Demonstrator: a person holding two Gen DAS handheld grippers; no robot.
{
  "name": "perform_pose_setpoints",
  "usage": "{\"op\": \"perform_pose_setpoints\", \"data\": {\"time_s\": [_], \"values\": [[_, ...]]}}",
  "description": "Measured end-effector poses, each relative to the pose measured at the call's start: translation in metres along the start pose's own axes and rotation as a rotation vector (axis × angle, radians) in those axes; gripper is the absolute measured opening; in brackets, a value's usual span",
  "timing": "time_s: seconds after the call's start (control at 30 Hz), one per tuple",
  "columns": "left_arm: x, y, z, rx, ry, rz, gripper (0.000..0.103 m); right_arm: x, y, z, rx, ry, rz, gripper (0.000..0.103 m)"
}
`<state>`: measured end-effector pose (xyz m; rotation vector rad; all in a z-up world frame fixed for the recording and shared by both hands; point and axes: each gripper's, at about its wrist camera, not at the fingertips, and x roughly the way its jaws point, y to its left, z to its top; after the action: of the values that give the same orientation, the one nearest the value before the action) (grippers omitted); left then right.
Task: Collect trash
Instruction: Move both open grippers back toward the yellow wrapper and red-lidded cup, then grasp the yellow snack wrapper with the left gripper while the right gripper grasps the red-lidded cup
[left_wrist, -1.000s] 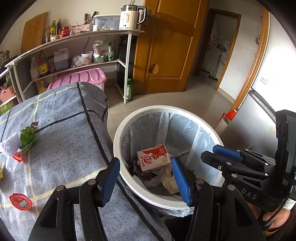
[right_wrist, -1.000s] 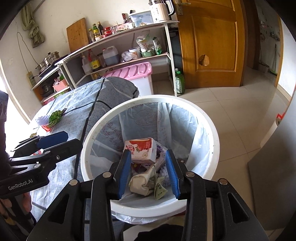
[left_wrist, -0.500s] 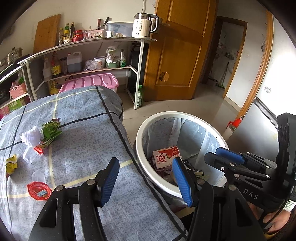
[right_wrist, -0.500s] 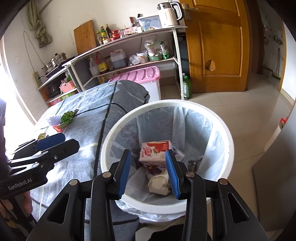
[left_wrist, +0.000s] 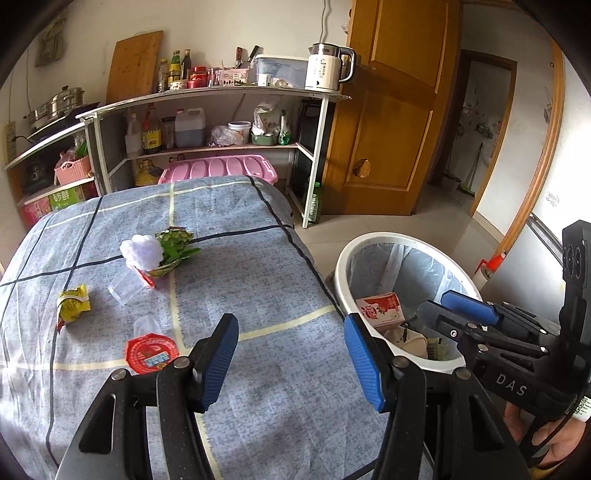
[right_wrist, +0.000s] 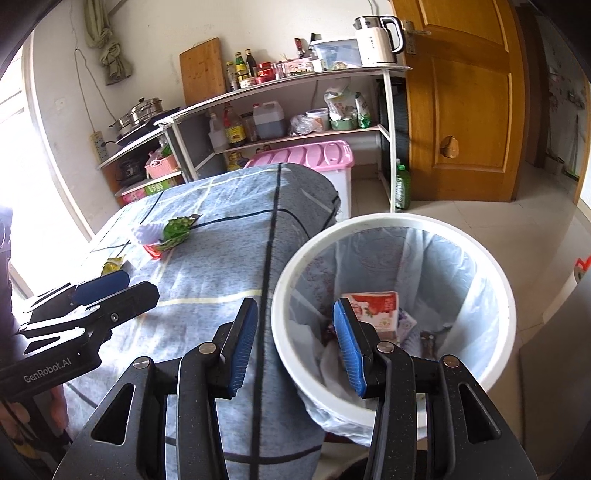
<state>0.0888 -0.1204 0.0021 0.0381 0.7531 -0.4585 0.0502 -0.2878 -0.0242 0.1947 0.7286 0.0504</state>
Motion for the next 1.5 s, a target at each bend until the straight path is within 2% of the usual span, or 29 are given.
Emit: {"op": "perform_pose_setpoints", "data": {"time_s": [0.3, 0.43, 0.9, 1.1, 1.17, 1.2, 1.23, 1.5], "values": [[-0.016, 0.04, -0.008, -0.054, -0.022, 0.067, 0.059, 0.016, 0.04, 0.002, -0.054, 0.019, 0.056, 0.045], [-0.021, 0.06, -0.011, -0.085, -0.021, 0.093, 0.059, 0.025, 0.058, 0.003, -0.076, 0.031, 0.081, 0.05], [-0.028, 0.139, -0.019, -0.19, -0.01, 0.172, 0.062, 0.067, 0.117, 0.003, -0.167, 0.097, 0.173, 0.051], [-0.023, 0.167, -0.019, -0.224, -0.01, 0.176, 0.064, 0.085, 0.137, 0.003, -0.185, 0.132, 0.232, 0.051], [-0.02, 0.176, -0.019, -0.239, -0.004, 0.165, 0.064, 0.089, 0.143, 0.003, -0.189, 0.137, 0.253, 0.056], [-0.018, 0.182, -0.02, -0.253, -0.002, 0.154, 0.064, 0.091, 0.147, 0.003, -0.193, 0.138, 0.267, 0.064], [-0.016, 0.187, -0.02, -0.265, 0.0, 0.15, 0.064, 0.092, 0.15, 0.003, -0.196, 0.139, 0.275, 0.067], [-0.003, 0.218, -0.017, -0.308, 0.026, 0.128, 0.069, 0.106, 0.171, 0.001, -0.233, 0.159, 0.28, 0.067]]}}
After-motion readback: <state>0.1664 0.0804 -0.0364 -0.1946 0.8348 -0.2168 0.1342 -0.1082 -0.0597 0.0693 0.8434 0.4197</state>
